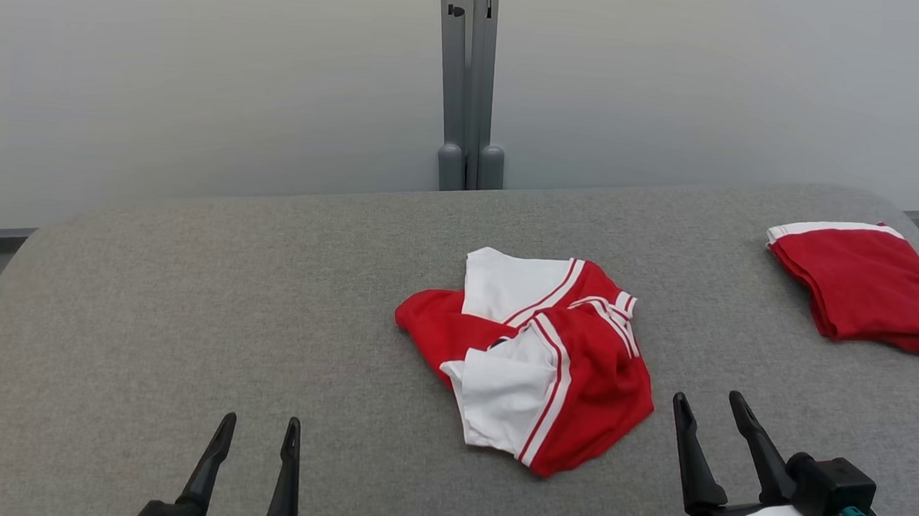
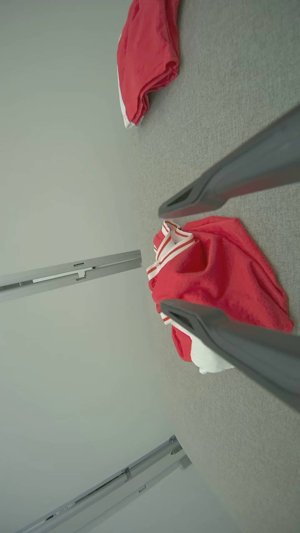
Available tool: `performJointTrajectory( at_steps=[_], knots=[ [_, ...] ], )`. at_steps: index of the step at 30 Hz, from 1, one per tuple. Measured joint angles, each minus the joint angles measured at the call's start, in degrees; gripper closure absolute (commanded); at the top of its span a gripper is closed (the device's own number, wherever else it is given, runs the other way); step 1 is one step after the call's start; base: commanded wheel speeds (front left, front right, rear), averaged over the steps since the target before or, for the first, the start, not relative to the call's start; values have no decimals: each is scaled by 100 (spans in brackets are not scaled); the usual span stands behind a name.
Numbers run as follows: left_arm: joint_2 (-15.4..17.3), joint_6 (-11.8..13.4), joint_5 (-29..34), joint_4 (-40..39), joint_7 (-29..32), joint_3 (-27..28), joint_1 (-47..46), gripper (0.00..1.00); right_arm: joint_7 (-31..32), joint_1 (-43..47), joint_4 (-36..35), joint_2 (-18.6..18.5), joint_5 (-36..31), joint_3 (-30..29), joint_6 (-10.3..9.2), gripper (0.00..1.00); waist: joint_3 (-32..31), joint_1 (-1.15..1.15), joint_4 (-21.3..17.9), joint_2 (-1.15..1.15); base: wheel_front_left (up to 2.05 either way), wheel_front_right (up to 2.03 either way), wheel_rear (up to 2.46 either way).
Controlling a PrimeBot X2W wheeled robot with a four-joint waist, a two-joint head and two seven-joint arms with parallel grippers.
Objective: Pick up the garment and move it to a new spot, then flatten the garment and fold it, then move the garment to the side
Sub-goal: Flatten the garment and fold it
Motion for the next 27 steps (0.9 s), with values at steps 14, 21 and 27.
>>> performJointTrajectory(
  at_steps=[14, 21, 27],
  knots=[
    [0, 41, 19, 23, 0, -35, -1, 0, 0, 0, -1, -4, 9, 34, 0, 0, 23, 0, 12, 0, 0, 0, 0],
    [0, -12, 108, 81, 0, -130, -62, 0, 0, 0, -37, -7, 19, 35, 0, 0, 109, 0, -22, 0, 0, 0, 0],
    [-1, -153, 378, 365, 0, -441, -686, 0, 0, -31, -105, -65, 59, 27, 0, 0, 322, 0, -54, 0, 0, 0, 0]
  ],
)
